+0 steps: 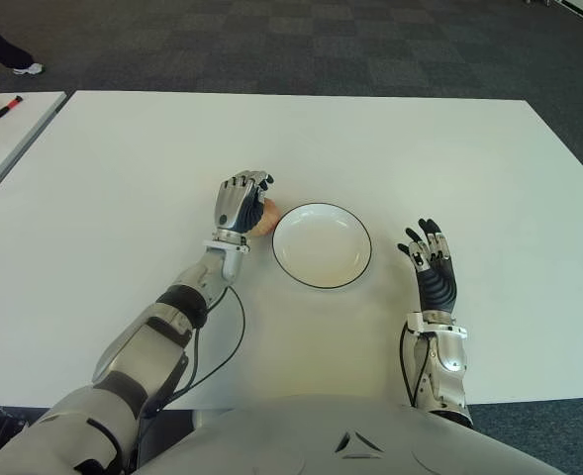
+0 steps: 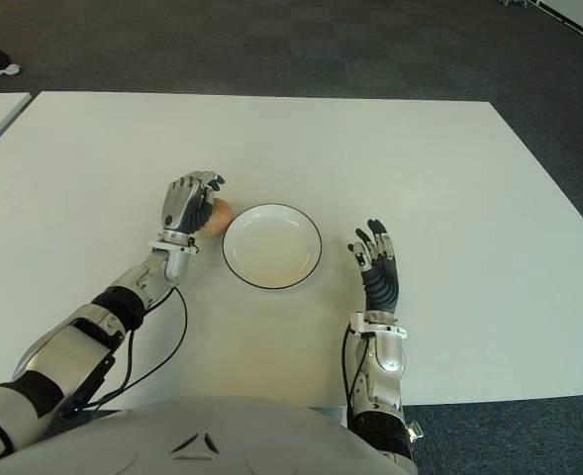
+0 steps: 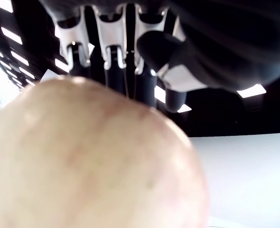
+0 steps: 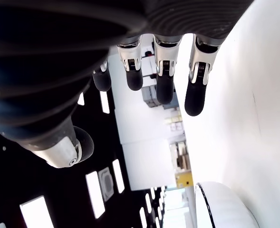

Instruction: Put the apples into the plate.

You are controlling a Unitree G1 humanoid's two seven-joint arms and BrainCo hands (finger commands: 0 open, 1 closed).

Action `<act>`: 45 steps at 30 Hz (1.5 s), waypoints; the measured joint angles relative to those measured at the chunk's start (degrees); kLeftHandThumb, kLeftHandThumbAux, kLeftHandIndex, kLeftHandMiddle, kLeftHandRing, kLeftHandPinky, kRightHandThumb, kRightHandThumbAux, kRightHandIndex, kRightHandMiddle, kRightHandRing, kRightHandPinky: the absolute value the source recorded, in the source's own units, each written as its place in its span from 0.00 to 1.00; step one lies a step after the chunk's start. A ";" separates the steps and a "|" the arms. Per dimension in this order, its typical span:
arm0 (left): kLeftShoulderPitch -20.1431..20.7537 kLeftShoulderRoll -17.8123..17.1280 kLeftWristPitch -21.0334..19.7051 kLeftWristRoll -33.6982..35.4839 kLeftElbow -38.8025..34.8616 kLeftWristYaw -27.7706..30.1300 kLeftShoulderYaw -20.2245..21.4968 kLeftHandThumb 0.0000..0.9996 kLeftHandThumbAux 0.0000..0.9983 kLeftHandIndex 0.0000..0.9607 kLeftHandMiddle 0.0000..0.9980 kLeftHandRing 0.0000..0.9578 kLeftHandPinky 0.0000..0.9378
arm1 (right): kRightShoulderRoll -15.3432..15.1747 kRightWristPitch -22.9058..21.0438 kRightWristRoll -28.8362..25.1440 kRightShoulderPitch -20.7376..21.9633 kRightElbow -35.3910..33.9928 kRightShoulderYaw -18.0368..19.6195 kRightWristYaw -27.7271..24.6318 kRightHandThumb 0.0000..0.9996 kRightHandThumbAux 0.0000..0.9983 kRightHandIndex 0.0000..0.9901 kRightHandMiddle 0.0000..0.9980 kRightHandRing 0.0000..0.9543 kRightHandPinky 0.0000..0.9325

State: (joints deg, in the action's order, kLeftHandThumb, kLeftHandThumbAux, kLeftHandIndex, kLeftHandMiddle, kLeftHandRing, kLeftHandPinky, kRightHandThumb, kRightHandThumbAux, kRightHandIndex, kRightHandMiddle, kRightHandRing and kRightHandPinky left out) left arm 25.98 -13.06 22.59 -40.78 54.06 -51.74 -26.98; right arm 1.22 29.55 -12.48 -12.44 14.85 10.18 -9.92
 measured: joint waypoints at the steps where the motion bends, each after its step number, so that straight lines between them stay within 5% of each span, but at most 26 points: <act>1: 0.00 -0.01 -0.03 -0.01 -0.01 0.00 0.00 0.95 0.61 0.41 0.50 0.76 0.83 | 0.00 0.00 -0.02 0.00 0.00 0.00 -0.02 0.41 0.61 0.07 0.08 0.13 0.28; 18: -0.05 -0.01 -0.35 -0.09 -0.06 -1.00 1.01 0.95 0.61 0.39 0.50 0.76 0.85 | 0.16 -0.35 0.53 0.32 -0.45 -0.24 1.21 0.43 0.60 0.08 0.08 0.13 0.28; 24: -0.08 0.05 0.48 0.03 -0.11 -2.67 1.52 0.94 0.62 0.33 0.48 0.67 0.80 | 0.33 -1.67 1.23 1.12 -1.87 -0.86 2.44 0.45 0.60 0.08 0.08 0.14 0.29; 26: -0.11 0.19 1.04 0.38 -0.11 -3.06 1.86 0.71 0.56 0.26 0.42 0.59 0.73 | 0.38 -2.32 1.57 1.62 -2.38 -1.26 2.95 0.46 0.60 0.08 0.08 0.15 0.30; 29: -0.35 0.50 2.45 1.57 -0.24 -3.19 2.96 0.57 0.54 0.21 0.38 0.53 0.63 | 0.51 -3.58 3.10 2.62 -3.47 -2.04 4.33 0.46 0.60 0.08 0.08 0.15 0.30; 34: -0.98 0.98 3.96 4.30 -1.70 -2.43 4.93 0.45 0.55 0.16 0.35 0.46 0.51 | 0.87 -4.32 6.40 5.30 -4.25 -3.43 6.71 0.46 0.61 0.07 0.08 0.15 0.30; 45: -2.70 2.62 10.08 9.36 -2.36 -1.93 9.18 0.37 0.58 0.09 0.26 0.34 0.40 | 0.62 -4.81 10.41 9.74 -2.55 -5.82 8.17 0.45 0.65 0.01 0.05 0.13 0.28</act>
State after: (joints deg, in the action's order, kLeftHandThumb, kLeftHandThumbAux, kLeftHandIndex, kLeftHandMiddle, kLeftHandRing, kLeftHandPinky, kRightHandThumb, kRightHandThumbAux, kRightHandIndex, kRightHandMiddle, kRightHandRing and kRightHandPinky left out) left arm 23.27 -10.44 32.67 -31.42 51.71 -53.67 -17.79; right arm 1.83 24.74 -2.07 -2.70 12.30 4.35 -1.75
